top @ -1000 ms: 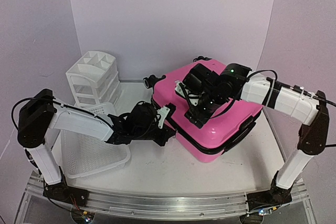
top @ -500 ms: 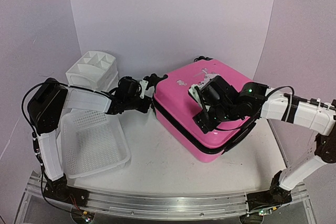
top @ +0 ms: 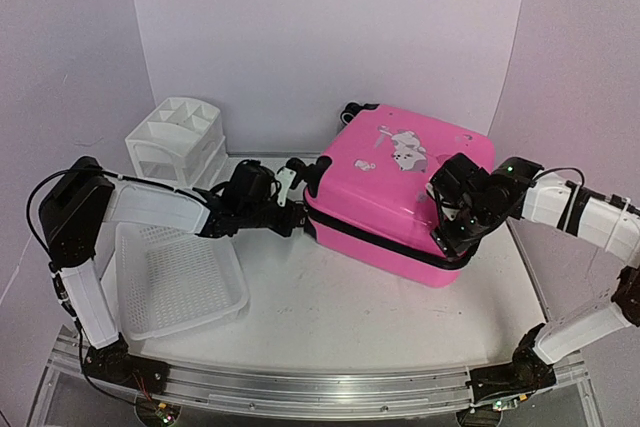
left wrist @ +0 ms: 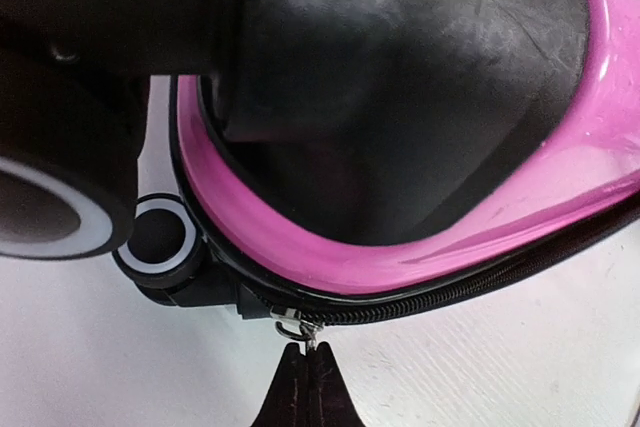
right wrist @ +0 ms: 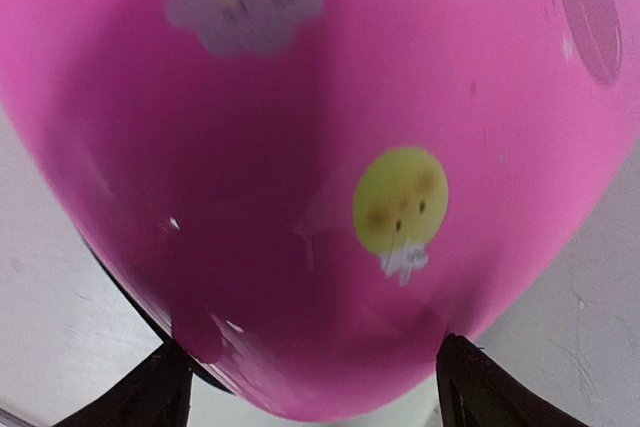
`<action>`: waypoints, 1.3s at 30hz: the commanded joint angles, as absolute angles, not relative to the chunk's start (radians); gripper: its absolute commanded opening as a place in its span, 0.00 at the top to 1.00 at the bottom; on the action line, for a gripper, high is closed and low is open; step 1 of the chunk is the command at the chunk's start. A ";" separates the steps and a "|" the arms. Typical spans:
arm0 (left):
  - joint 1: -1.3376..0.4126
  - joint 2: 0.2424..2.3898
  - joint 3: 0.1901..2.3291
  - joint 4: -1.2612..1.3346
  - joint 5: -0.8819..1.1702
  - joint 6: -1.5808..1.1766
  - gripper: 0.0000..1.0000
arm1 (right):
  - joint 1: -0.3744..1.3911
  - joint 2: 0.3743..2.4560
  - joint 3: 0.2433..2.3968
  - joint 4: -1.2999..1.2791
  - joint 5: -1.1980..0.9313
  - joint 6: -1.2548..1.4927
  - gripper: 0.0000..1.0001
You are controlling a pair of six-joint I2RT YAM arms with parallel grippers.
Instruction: Open, take out, and arrange the luggage
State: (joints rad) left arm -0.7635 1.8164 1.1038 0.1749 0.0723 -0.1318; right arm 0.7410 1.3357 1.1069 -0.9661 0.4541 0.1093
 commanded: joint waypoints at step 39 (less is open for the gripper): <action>-1.190 1.979 0.926 0.818 -0.197 0.249 1.00 | 0.912 2.126 2.290 -1.308 -0.078 -0.418 0.24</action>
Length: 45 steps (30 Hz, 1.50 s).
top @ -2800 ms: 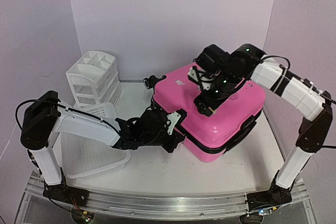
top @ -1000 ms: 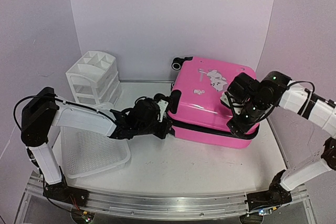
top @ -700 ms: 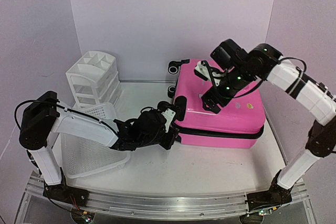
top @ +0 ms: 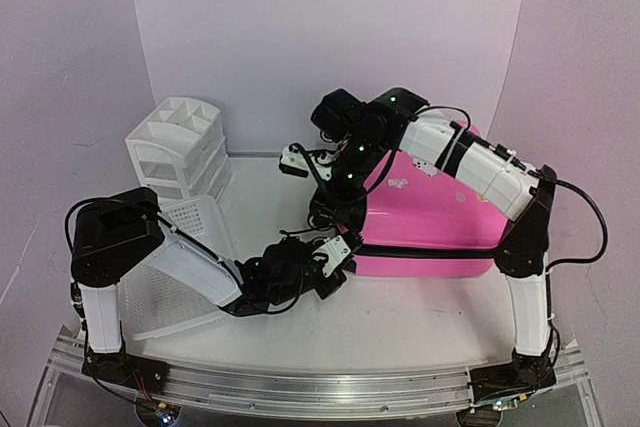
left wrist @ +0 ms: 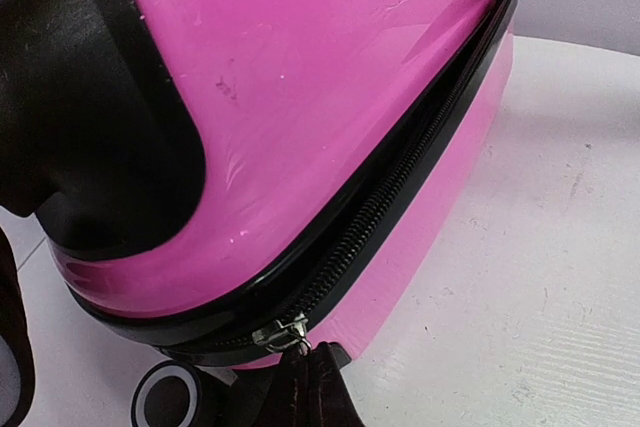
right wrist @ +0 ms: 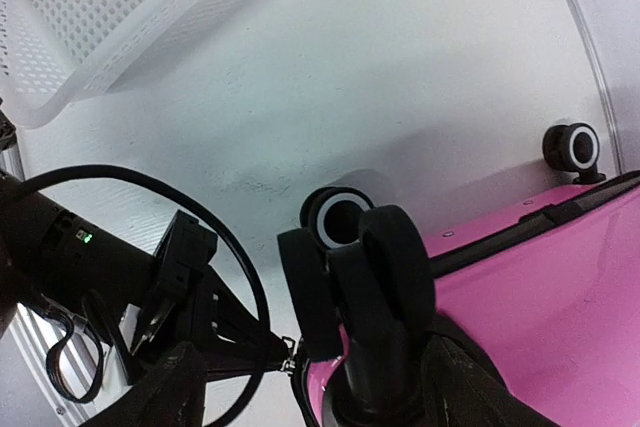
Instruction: Open, take out, and arrange the luggage
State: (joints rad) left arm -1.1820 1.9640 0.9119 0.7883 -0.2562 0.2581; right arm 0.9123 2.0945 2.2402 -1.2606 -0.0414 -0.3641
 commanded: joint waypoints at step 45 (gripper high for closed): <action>-0.982 1.741 0.705 0.866 0.121 -0.033 0.86 | 0.712 2.146 2.285 -1.484 -0.598 -0.293 1.00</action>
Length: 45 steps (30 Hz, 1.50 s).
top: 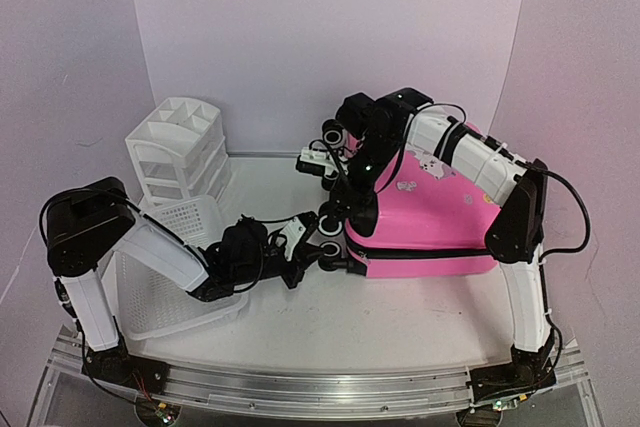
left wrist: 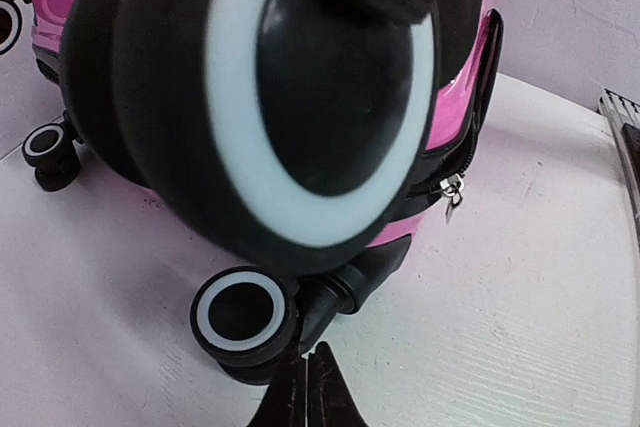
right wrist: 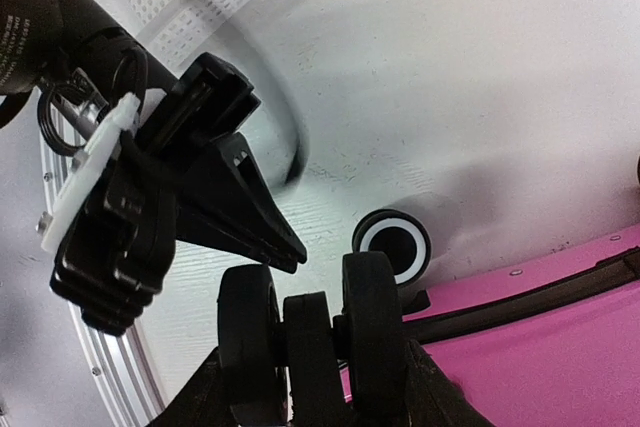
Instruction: Open, take out, and arrange the luggage
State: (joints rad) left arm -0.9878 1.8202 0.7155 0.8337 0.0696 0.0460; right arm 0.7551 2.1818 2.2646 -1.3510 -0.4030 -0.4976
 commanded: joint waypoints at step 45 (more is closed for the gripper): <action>-1.257 2.217 1.036 1.194 -0.612 0.151 0.68 | 0.689 2.015 2.301 -1.216 -0.549 0.092 1.00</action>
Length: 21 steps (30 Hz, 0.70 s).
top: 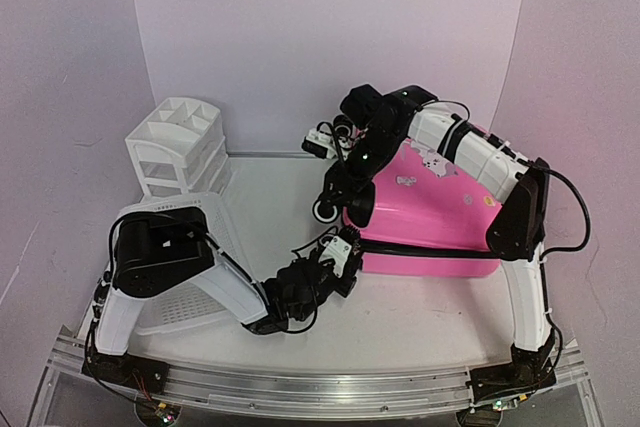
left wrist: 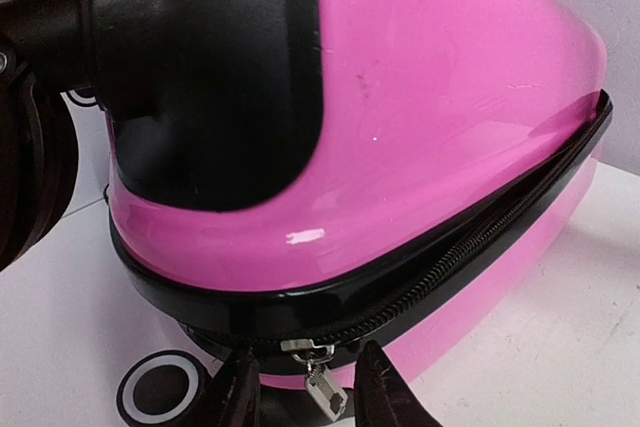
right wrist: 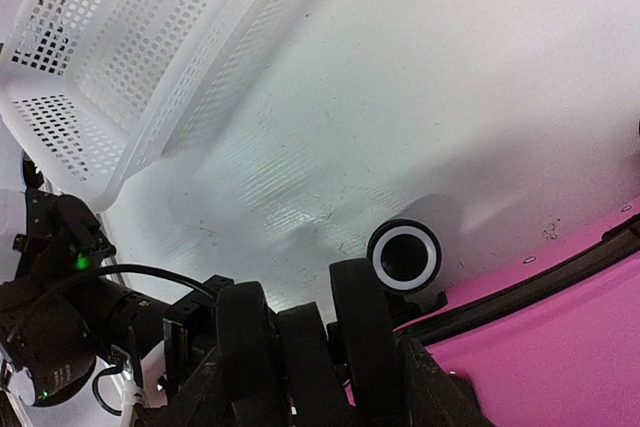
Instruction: Open, take out, and arrange the luggage
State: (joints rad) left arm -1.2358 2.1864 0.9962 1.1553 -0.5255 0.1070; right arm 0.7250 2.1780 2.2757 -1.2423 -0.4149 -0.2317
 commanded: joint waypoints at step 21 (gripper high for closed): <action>-1.248 2.161 1.005 1.196 -0.559 0.188 1.00 | 0.689 1.963 2.217 -1.183 -0.595 0.086 1.00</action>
